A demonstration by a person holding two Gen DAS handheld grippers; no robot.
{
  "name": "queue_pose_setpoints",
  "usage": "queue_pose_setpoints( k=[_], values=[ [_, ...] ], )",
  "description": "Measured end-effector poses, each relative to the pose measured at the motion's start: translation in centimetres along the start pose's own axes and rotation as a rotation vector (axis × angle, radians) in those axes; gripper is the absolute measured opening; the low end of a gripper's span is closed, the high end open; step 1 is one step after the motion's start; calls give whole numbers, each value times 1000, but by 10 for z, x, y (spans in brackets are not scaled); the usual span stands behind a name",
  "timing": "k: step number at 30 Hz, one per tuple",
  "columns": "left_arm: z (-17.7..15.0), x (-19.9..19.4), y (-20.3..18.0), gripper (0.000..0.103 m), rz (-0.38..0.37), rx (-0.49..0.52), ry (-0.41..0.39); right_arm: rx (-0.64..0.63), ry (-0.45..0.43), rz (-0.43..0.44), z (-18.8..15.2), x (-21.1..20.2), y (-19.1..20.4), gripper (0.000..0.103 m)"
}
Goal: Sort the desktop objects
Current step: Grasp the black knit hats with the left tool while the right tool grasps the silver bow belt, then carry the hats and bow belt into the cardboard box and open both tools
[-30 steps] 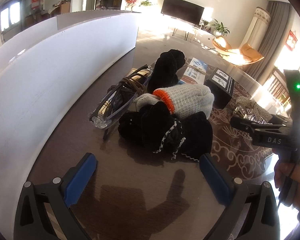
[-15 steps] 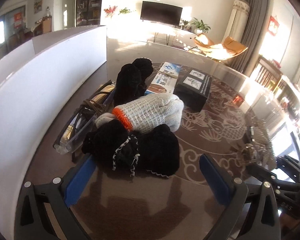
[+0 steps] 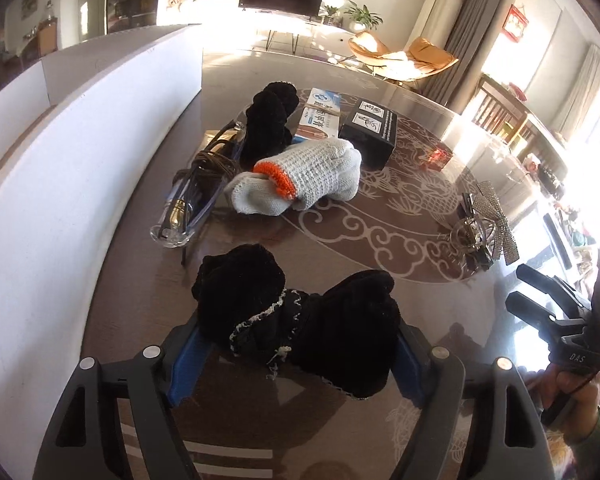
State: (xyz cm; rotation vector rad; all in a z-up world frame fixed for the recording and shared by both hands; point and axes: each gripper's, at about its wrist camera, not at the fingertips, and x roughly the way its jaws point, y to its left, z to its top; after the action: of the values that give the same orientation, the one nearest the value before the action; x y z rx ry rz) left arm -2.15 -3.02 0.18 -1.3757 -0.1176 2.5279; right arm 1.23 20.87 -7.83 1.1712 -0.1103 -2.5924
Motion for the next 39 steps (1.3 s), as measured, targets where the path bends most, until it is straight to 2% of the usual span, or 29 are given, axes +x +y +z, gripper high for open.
queue_pose_setpoints(
  k=[3, 8, 13, 14, 16, 18, 22, 25, 29, 31, 33, 35, 39],
  values=[
    [-1, 2, -2, 81, 26, 6, 18, -11, 3, 5, 0, 0, 2, 93],
    [4, 27, -3, 82, 97, -8, 71, 26, 25, 71, 10, 5, -6, 93],
    [6, 37, -16, 81, 202, 40, 37, -27, 8, 47, 45, 19, 7, 95],
    [6, 37, -18, 74, 203, 45, 28, -42, 16, 51, 52, 26, 10, 95],
    [6, 34, -18, 66, 175, 47, 19, -64, 44, 53, 60, 43, 14, 94],
    [4, 23, -16, 63, 119, 34, -6, -64, 77, 26, 63, 55, 13, 58],
    [-3, -27, -14, 63, -6, 17, -162, -69, 38, 31, 64, 31, 12, 54],
    [-11, -56, -10, 63, -31, -3, -224, -137, 14, 43, 61, 6, 21, 54],
    [-11, -95, 13, 63, -55, -95, -275, -188, 47, 76, 59, -2, 34, 54],
    [-3, -123, 32, 63, -31, -125, -313, -207, 42, 113, 67, -4, 49, 54],
    [5, -148, 58, 63, 11, -162, -330, -227, 22, 170, 84, -9, 74, 54],
    [9, -168, 90, 63, 88, -192, -332, -248, -10, 237, 106, -13, 107, 54],
    [2, -180, 160, 63, 221, -288, -276, -274, -74, 396, 142, -17, 185, 54]
  ],
)
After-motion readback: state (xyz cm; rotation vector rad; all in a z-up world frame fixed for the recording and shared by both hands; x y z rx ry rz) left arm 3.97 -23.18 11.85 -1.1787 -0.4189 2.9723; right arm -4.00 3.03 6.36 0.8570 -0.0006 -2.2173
